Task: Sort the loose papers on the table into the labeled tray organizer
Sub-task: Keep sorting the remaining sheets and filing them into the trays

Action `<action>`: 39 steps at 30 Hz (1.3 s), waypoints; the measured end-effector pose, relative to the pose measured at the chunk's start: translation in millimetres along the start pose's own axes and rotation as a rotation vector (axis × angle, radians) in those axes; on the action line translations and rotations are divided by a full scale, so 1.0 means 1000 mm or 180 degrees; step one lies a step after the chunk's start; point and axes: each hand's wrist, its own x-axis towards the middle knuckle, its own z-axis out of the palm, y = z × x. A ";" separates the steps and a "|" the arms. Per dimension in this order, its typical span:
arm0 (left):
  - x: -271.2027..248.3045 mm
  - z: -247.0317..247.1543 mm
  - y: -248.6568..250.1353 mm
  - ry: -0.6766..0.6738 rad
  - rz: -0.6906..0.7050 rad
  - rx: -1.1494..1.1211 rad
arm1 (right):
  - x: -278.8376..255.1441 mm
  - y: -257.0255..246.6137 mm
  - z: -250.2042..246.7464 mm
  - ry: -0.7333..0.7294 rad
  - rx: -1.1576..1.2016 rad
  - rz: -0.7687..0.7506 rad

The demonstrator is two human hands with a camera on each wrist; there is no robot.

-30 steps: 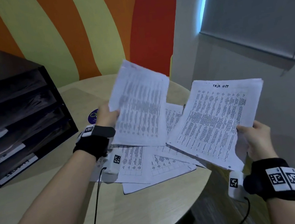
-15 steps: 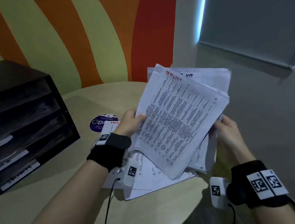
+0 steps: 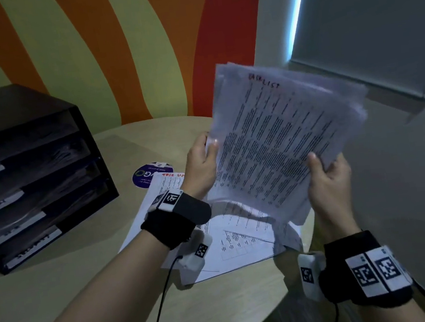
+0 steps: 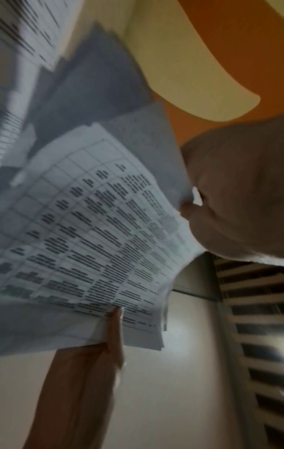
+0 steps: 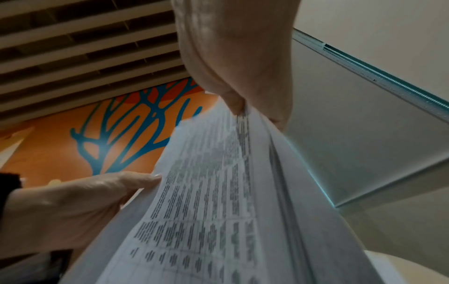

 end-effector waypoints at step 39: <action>-0.010 -0.138 -0.098 0.0232 -0.1936 0.2393 | 0.019 0.050 -0.040 0.0223 -0.0636 0.1515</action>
